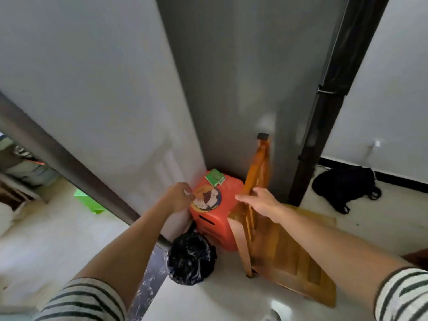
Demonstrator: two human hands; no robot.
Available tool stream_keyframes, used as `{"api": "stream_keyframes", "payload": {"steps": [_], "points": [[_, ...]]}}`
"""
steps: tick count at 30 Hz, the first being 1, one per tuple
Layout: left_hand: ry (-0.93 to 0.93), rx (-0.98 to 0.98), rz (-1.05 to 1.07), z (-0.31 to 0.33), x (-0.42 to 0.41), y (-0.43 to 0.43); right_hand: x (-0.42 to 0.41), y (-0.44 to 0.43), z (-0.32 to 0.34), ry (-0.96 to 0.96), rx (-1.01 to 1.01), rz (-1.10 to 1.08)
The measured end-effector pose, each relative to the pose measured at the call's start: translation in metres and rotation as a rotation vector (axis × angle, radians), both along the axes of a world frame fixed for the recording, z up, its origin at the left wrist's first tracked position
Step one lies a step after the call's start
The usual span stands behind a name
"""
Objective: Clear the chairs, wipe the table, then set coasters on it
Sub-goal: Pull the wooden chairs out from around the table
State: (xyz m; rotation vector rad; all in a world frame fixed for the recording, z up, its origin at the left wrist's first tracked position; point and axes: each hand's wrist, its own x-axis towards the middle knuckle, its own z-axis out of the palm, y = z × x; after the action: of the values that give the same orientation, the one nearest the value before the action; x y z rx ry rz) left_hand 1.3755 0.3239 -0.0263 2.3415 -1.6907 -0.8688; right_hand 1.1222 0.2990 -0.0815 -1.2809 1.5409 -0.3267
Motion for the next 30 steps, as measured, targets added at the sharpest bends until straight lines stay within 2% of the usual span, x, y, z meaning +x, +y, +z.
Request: {"api": "stream_keyframes", "payload": {"steps": [8, 11, 16, 20, 26, 30], "points": [[0.009, 0.090, -0.203, -0.017, -0.015, -0.114, 0.017, -0.025, -0.033, -0.016, 0.149, -0.035], [0.090, 0.072, -0.210, -0.038, -0.020, -0.154, 0.017, -0.029, -0.031, -0.047, 0.208, -0.046], [0.218, 0.107, -0.407, -0.056, -0.056, -0.208, 0.021, -0.020, -0.024, -0.095, 0.221, -0.132], [0.291, 0.089, -0.483, -0.049, -0.089, -0.229, 0.022, -0.016, -0.015, -0.073, 0.247, -0.151], [0.421, 0.025, -0.388, -0.042, -0.138, -0.234, 0.006, 0.018, -0.009, -0.029, 0.311, -0.176], [0.399, 0.036, -0.475, -0.047, -0.166, -0.206, -0.024, 0.062, -0.004, -0.010, 0.392, -0.194]]}}
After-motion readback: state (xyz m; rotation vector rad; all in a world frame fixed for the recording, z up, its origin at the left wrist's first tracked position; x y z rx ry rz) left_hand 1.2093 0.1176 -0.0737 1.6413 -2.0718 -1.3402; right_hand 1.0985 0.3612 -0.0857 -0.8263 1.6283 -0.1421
